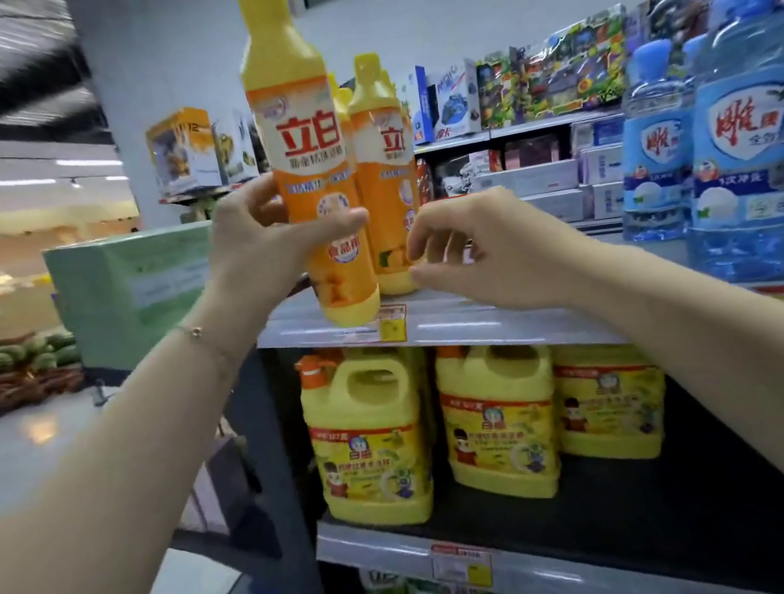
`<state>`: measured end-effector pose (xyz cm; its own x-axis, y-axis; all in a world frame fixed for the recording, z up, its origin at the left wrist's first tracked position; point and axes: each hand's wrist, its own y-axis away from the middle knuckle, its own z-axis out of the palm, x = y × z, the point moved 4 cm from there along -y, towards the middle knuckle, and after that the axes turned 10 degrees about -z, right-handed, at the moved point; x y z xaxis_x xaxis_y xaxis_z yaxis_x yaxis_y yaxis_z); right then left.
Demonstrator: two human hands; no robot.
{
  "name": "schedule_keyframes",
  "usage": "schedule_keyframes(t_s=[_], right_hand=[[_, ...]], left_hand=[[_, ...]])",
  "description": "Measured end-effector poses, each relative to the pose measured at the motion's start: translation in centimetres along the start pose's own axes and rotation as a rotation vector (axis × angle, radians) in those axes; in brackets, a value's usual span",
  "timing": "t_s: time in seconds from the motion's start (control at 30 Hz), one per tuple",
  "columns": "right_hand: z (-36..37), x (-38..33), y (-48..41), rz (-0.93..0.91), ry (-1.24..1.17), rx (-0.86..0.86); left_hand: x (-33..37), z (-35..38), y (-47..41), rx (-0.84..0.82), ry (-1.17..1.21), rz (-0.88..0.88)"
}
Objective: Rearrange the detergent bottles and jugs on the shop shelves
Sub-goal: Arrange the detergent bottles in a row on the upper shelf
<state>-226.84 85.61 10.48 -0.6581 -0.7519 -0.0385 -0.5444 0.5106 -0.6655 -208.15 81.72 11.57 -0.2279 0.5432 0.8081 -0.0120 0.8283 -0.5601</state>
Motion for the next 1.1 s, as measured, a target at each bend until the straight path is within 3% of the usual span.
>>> schedule_keyframes(t_s=[0.1, 0.37, 0.6, 1.1], right_hand=[[-0.2, 0.8, -1.1, 0.030, 0.034, 0.020], [-0.4, 1.8, -0.3, 0.084, 0.066, 0.063], [0.2, 2.7, 0.4, 0.138, 0.097, 0.065], [3.0, 2.3, -0.2, 0.186, 0.093, 0.058]], left_hand=[[0.0, -0.4, -2.7, 0.091, -0.046, -0.006], [-2.7, 1.5, -6.2, 0.133, -0.116, -0.113], [-2.6, 2.8, -7.7, 0.059, -0.238, -0.120], [-4.5, 2.1, -8.3, -0.017, -0.271, -0.096]])
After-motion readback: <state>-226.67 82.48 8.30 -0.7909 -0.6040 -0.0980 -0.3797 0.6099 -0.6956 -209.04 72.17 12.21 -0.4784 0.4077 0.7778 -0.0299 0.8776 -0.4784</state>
